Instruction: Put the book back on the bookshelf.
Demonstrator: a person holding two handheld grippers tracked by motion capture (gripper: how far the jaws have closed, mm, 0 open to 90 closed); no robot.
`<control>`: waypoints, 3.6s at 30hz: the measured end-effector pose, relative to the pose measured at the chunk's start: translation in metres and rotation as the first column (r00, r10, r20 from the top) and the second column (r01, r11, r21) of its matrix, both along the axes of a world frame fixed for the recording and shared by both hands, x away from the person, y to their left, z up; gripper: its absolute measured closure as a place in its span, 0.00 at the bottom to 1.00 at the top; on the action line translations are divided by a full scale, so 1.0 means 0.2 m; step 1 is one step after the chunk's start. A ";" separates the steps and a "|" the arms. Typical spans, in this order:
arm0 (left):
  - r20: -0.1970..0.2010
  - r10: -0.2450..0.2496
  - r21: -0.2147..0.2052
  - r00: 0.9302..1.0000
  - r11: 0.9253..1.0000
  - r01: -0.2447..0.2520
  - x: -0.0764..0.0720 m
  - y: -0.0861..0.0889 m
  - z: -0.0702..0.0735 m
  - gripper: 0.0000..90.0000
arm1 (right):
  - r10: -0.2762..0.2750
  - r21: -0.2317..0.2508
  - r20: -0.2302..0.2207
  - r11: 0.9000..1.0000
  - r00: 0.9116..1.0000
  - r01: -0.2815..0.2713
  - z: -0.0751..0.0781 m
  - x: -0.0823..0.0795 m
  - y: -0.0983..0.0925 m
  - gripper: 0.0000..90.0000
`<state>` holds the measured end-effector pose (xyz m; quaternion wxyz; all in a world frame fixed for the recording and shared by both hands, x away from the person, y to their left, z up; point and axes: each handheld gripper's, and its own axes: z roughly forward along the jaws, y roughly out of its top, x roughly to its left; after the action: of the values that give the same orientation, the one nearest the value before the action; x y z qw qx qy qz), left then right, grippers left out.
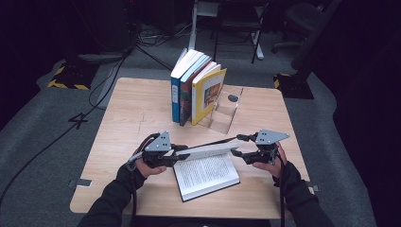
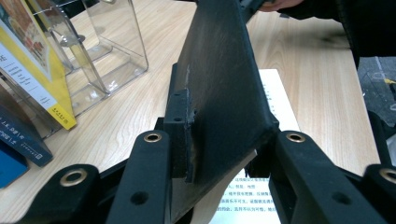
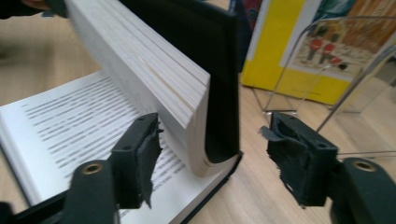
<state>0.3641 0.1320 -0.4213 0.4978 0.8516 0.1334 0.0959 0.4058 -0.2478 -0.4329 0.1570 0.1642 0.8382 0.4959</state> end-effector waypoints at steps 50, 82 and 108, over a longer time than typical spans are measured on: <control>0.149 0.106 0.259 0.983 0.955 -0.142 -0.08 -0.12 0.08 0.63 | 0.181 -0.106 0.055 0.979 0.982 -0.175 0.01 -0.15 0.28 0.65; 0.138 0.170 0.121 0.976 0.975 -0.187 -0.13 -0.08 0.01 0.63 | 0.124 -0.072 0.064 0.990 0.990 -0.119 0.04 -0.17 0.28 0.50; -0.028 0.205 -0.197 0.978 0.959 -0.206 -0.12 0.24 -0.08 0.61 | 0.049 -0.003 -0.171 0.999 0.984 -0.051 -0.21 -0.03 0.26 0.39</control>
<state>0.3403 0.1800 -0.4374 0.5673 0.7795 0.2318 0.1301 0.3998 -0.1949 -0.4758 0.0725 0.1844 0.8543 0.4804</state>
